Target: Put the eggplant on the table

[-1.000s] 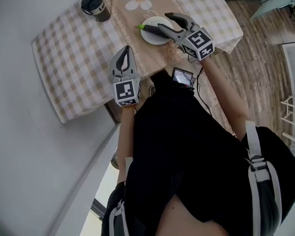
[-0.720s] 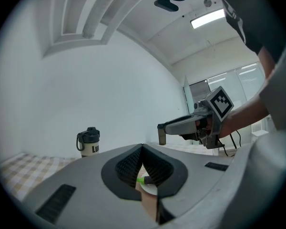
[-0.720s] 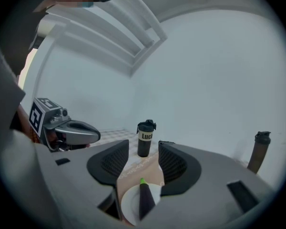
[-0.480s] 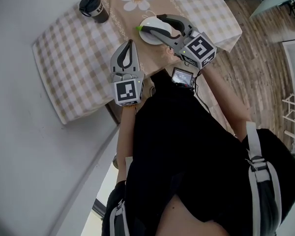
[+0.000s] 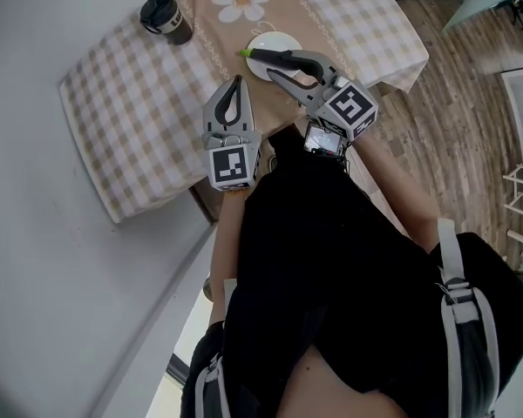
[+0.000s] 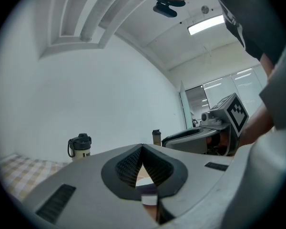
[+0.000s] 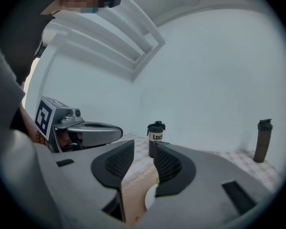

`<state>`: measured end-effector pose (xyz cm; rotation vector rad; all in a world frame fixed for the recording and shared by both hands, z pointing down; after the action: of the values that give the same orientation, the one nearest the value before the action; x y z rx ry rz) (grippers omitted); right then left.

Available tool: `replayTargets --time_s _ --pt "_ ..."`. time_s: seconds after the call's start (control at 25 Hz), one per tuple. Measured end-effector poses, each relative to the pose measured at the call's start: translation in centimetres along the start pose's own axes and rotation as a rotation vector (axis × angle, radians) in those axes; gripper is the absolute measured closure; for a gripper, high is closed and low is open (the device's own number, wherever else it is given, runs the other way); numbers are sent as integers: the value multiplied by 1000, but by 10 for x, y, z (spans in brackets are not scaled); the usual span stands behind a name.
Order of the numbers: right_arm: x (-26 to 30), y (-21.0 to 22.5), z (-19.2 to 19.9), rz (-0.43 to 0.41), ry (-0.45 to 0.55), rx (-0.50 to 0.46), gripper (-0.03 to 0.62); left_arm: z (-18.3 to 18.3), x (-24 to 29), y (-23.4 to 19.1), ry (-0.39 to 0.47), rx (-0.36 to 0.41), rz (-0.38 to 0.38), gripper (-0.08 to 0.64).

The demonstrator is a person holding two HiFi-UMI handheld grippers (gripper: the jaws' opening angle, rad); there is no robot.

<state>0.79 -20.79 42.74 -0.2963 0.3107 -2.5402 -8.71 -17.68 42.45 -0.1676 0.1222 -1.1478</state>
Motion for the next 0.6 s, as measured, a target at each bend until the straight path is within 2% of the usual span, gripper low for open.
replayTargets --time_s 0.04,0.12,0.28,0.36,0.6 --pt "0 -1 1 0 -2 4 463 0 0 1 -2 -3 0 551" --pt "0 -3 4 3 -6 4 521 2 -1 3 -1 -8 4 551" --pt "-1 -3 7 5 -5 17 526 5 0 7 -6 -14 10 551" --pt "-3 -4 8 10 -3 17 591 6 -1 6 -5 -17 6 551" --pt "-5 -5 11 4 -10 12 592 10 0 6 -13 -18 7 551"
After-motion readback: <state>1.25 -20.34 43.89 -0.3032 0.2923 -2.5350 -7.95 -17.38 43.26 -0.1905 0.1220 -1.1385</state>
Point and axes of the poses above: the fingertips, and each gripper's own axes: x forward along the fingers, y to its right, z out of its underside, the point moved 3 cm from there along -x, backward along the fingers, and after that the axes turned 14 degrees about -x, right-handed, at the moved point
